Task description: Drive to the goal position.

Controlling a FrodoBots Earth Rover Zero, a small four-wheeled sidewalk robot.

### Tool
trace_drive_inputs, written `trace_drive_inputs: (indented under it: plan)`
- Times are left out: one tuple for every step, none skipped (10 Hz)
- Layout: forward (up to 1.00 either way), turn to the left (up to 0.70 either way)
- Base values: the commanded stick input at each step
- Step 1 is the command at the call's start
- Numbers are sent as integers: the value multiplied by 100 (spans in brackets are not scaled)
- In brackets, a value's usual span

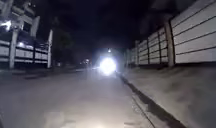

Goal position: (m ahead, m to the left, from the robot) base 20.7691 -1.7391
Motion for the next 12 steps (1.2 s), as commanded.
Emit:
trace_drive_inputs:
  plan:
    - [50, 0]
    - [50, 0]
    - [50, 0]
    - [50, 0]
    - [50, 0]
    - [50, 0]
    - [50, 0]
    - [50, 0]
    - [50, 0]
    - [50, -2]
    - [50, -32]
    - [50, -50]
